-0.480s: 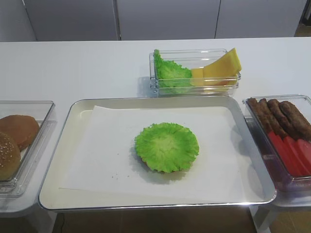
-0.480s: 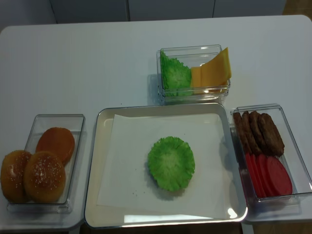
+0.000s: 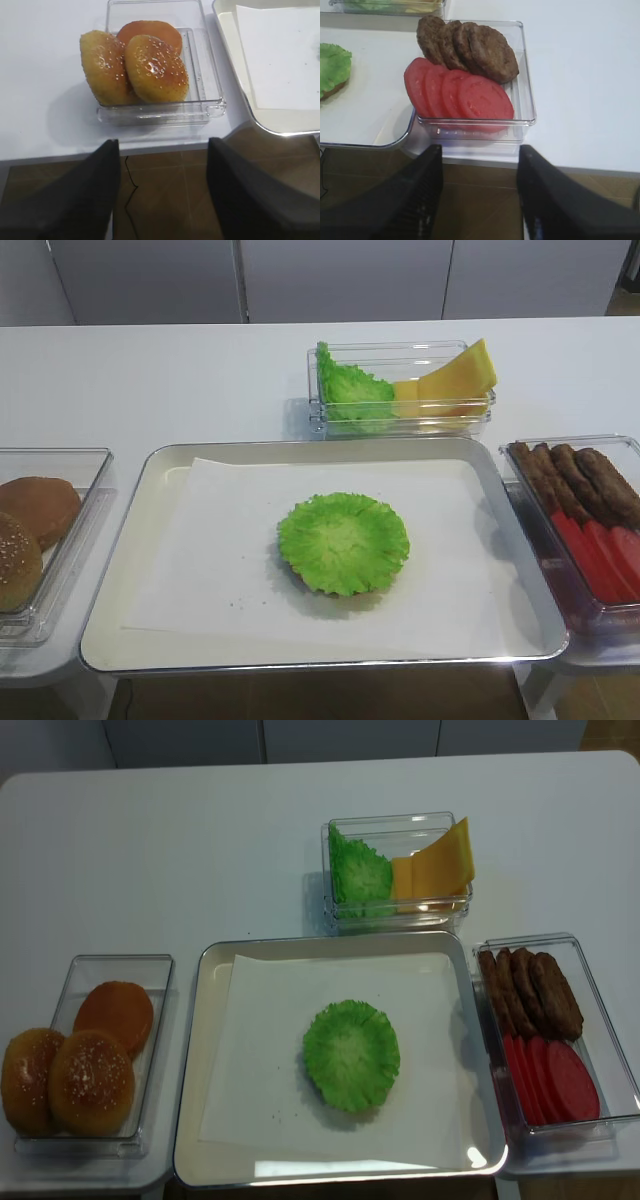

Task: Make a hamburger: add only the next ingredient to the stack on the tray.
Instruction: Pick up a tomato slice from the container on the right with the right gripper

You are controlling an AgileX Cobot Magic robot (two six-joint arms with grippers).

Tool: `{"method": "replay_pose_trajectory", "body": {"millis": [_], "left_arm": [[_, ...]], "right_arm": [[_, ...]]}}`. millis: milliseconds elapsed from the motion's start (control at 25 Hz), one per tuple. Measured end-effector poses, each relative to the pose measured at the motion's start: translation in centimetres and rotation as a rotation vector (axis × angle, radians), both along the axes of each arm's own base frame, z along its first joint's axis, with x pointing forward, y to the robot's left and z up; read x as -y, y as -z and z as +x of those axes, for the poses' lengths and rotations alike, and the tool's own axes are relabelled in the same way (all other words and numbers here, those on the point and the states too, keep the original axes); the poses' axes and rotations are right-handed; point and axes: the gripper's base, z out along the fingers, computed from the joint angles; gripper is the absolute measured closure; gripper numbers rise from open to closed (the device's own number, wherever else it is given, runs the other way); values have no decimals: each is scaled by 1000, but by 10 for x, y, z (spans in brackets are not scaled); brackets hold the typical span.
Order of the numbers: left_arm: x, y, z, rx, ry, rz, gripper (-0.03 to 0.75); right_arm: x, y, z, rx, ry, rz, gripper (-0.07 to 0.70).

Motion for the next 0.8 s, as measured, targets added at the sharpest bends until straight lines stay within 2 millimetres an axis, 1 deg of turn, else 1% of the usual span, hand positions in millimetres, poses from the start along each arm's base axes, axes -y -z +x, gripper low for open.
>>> {"method": "replay_pose_trajectory", "body": {"millis": [800], "left_arm": [[0,0,0,0,0,0,307]], "right_arm": [[0,0,0,0,0,0,251]]}}
